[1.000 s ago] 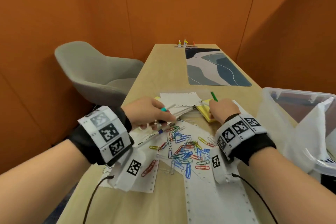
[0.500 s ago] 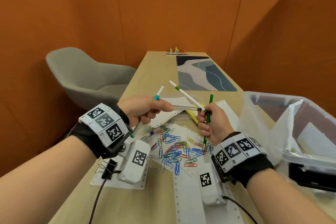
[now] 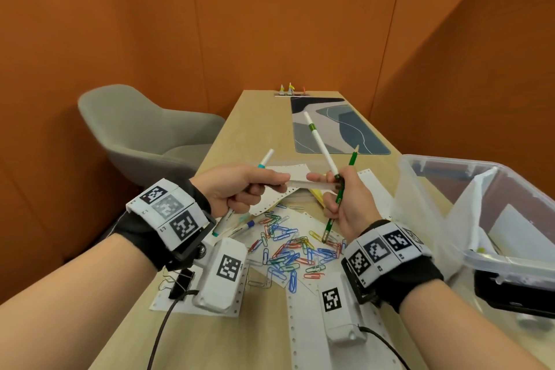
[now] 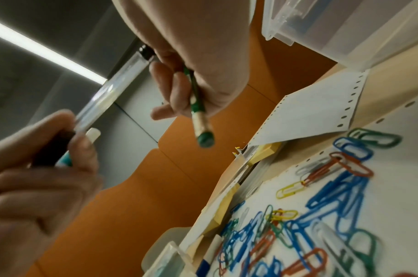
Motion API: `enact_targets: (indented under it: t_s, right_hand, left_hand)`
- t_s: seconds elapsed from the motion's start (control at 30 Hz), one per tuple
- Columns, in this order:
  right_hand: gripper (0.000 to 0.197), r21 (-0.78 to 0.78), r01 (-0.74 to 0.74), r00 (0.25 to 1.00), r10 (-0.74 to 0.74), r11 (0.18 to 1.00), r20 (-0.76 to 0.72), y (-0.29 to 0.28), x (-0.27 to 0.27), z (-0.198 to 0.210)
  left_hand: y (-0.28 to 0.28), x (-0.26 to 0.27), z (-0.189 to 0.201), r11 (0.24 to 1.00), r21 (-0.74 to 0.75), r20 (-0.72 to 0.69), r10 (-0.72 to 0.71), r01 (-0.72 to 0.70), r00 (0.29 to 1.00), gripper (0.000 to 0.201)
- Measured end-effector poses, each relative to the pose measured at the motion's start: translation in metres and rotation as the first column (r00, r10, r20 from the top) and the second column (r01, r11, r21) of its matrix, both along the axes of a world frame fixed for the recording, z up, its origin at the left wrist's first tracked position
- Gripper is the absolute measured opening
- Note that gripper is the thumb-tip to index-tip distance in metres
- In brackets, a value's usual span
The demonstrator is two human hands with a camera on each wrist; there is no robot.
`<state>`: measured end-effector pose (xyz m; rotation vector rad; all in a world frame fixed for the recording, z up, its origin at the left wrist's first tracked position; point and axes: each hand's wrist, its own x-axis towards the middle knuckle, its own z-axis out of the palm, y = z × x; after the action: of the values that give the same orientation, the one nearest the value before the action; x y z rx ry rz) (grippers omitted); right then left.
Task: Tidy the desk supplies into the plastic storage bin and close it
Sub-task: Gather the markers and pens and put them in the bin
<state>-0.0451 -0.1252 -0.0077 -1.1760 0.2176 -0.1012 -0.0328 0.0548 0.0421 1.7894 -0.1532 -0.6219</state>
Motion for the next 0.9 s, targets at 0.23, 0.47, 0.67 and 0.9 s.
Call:
enact_targets:
  t_s: [0.23, 0.47, 0.67, 0.9]
  right_hand:
    - [0.024, -0.323, -0.063, 0.998, 0.057, 0.944, -0.025, 0.009, 0.002, 0.002]
    - [0.025, -0.406, -0.125, 0.99, 0.139, 0.905, 0.004, 0.024, -0.004, 0.005]
    - [0.022, -0.428, -0.219, 0.972, 0.234, 0.877, -0.018, 0.022, -0.005, 0.004]
    - [0.029, -0.308, -0.239, 0.956, 0.279, 0.921, 0.093, 0.021, 0.001, 0.003]
  left_hand:
    - [-0.013, 0.006, -0.004, 0.985, -0.115, 0.041, 0.137, -0.131, 0.99, 0.013]
    - [-0.034, 0.008, -0.015, 0.843, -0.424, -0.09, 0.326, -0.332, 0.941, 0.018]
    - [-0.033, 0.009, -0.009, 0.889, -0.383, 0.072, 0.298, -0.25, 0.952, 0.029]
    - [-0.043, -0.001, -0.015, 0.971, 0.107, 0.29, 0.174, -0.213, 0.941, 0.024]
